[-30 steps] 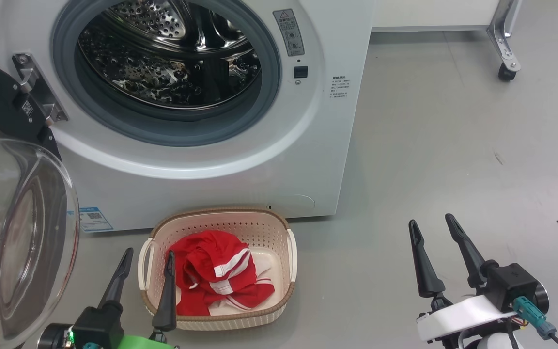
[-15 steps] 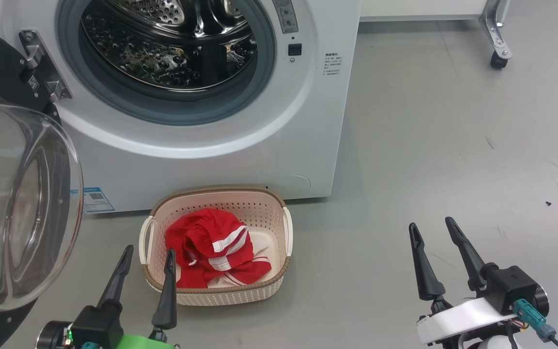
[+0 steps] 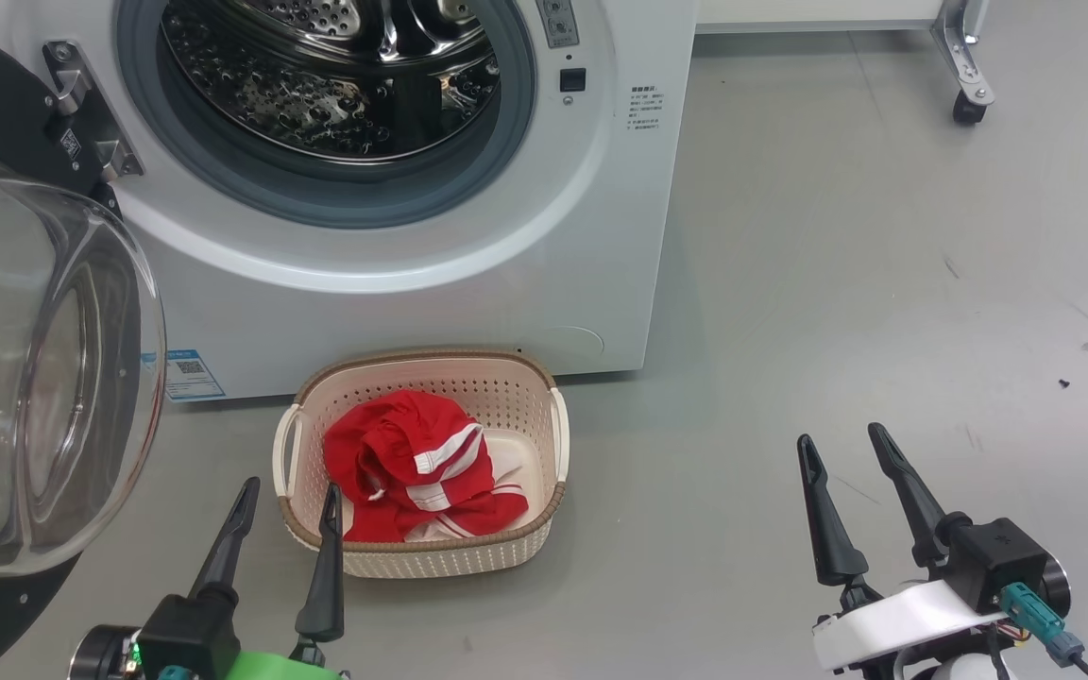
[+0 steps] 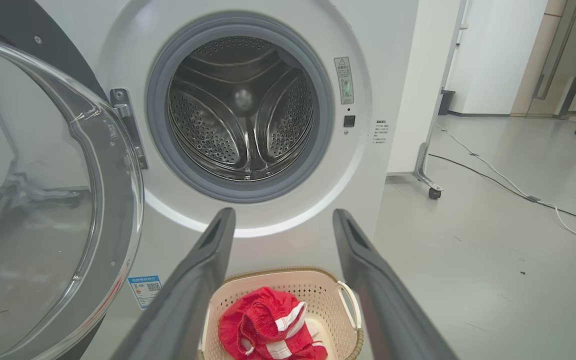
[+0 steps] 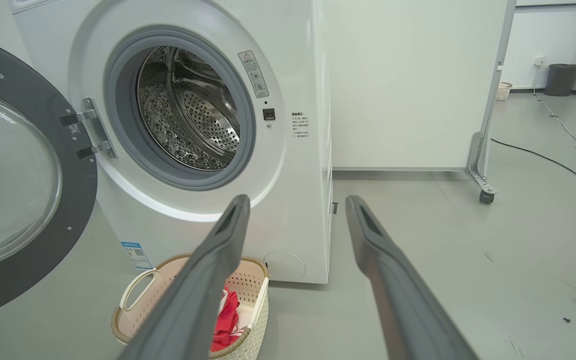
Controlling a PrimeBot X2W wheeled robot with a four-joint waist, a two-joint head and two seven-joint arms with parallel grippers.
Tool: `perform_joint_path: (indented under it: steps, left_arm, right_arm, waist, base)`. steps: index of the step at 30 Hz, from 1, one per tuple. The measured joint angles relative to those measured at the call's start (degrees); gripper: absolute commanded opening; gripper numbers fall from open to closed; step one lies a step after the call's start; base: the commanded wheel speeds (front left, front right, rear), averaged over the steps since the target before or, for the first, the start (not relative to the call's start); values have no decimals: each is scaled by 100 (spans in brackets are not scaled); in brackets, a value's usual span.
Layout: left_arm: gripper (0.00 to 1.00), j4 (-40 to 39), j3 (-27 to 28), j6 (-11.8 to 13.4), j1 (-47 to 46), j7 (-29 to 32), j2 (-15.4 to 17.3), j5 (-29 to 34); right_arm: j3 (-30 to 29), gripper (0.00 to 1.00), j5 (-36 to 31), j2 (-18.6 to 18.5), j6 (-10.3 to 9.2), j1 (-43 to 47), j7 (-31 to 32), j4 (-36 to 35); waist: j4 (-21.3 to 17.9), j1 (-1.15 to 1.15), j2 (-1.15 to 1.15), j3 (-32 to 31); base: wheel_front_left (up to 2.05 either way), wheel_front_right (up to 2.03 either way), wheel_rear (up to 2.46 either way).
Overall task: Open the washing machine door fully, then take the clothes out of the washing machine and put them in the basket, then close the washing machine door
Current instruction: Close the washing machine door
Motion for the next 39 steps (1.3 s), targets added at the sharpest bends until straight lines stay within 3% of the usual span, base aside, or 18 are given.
perform_joint_path:
  steps: [18, 28, 39]
  left_arm:
    - [100, -27, -154, 13, -4, 62, 2, 91]
    - [100, 22, -163, 24, -10, 59, 1, 90]
    - [100, 69, -136, 124, -11, -15, -3, 83]
  right_arm:
    - [-148, 100, -45, 3, -1, 13, 0, -45]
    - [-201, 100, -91, -48, 7, 14, 0, -79]
    - [-126, 100, -171, -120, 66, 14, 0, -68]
  waist:
    - [294, 0, 0, 45]
    - [900, 0, 0, 76]
    - [1830, 1, 0, 123]
  base:
    - [0, 0, 0]
    - [0, 0, 0]
    - [0, 0, 0]
